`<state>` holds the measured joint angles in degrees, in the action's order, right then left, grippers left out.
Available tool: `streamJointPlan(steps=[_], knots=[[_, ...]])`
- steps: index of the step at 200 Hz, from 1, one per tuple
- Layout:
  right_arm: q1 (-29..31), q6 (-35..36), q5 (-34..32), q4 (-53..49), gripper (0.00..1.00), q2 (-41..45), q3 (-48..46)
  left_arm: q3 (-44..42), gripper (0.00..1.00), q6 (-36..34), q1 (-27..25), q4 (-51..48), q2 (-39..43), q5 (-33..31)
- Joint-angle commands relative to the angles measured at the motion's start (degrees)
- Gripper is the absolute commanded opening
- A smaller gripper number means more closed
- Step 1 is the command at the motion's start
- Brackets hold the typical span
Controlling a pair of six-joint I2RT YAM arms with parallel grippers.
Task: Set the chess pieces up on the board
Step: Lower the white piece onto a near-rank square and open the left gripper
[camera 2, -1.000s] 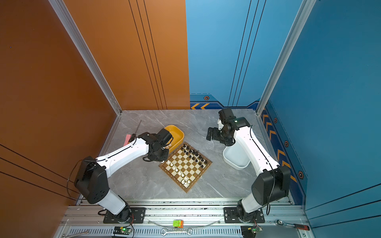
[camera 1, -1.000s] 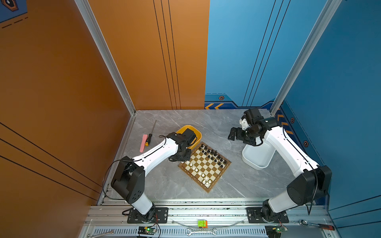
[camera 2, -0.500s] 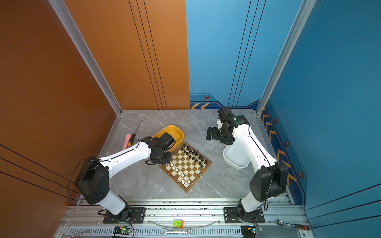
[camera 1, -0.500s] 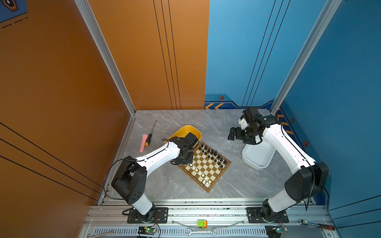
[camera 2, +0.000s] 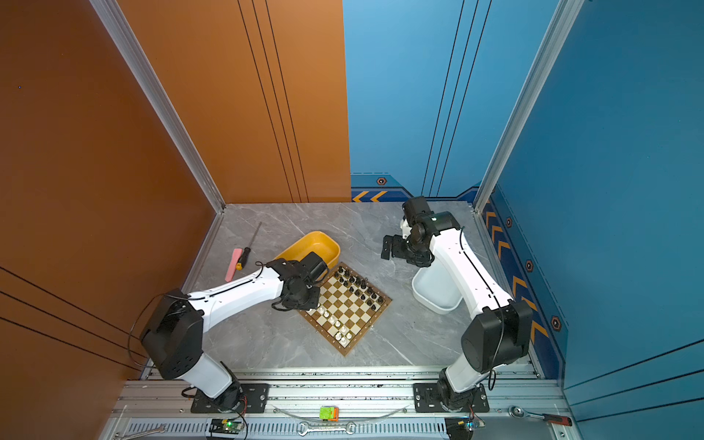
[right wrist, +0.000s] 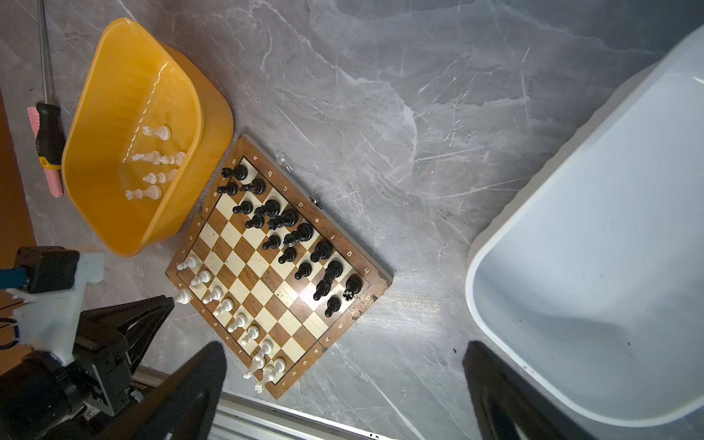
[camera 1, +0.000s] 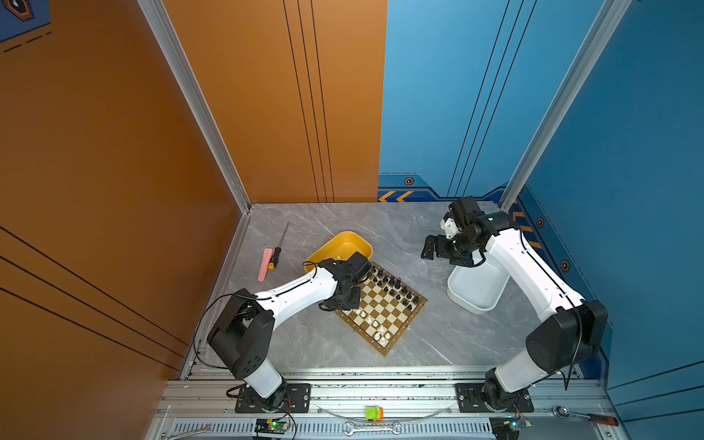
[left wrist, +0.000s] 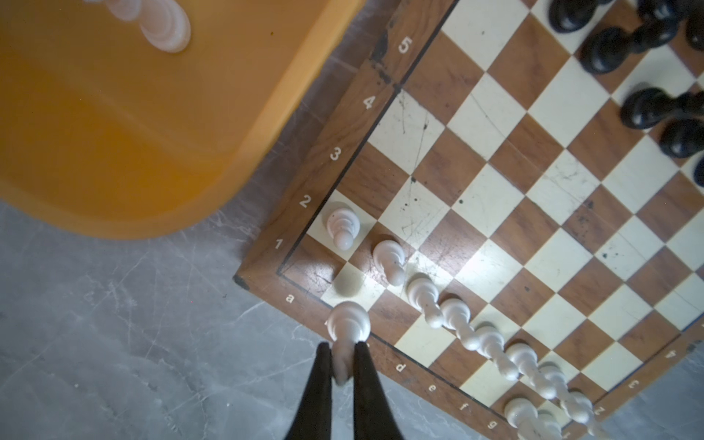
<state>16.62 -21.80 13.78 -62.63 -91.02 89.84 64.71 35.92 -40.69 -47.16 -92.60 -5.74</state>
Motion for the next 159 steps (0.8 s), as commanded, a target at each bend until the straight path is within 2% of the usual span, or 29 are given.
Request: streamJointPlan(steps=[1, 159], knots=[[0.1, 1.2, 0.1, -2.3, 1.0, 0.3, 0.4, -0.6, 0.08, 1.1, -0.9, 0.4, -1.3, 0.6], [-0.8, 1.2, -0.6, -2.9, 1.0, 2.4, -1.1, 0.2, 0.09, 2.6, -3.7, 0.7, -3.3, 1.3]])
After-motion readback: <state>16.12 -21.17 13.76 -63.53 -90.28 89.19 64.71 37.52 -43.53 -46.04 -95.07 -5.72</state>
